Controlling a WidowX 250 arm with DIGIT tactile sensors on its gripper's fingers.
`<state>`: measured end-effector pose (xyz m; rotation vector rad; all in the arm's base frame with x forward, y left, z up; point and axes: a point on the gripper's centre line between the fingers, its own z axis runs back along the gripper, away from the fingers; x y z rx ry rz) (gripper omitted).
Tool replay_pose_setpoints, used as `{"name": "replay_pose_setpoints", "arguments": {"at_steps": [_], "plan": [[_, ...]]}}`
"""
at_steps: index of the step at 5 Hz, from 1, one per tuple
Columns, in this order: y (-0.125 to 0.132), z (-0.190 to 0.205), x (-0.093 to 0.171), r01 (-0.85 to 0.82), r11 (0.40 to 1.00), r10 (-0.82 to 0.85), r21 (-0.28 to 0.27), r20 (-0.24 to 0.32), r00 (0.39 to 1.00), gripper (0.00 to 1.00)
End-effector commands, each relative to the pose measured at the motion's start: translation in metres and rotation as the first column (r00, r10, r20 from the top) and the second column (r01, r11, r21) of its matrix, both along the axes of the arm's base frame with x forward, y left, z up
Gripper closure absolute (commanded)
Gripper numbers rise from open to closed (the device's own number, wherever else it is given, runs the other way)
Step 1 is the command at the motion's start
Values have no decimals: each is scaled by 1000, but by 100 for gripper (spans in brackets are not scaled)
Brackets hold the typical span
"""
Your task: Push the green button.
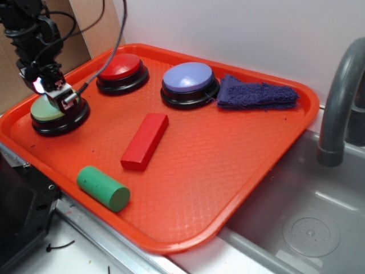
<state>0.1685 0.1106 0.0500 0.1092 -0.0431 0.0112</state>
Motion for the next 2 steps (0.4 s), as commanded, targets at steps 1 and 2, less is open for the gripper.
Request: {"name": "replay_pose_setpoints", "arguments": {"at_steps": [1, 2], "plan": [[-5, 48, 7, 12, 999, -16, 44, 86, 996, 0], [-13, 87, 10, 17, 998, -25, 60, 134, 991, 0]]}}
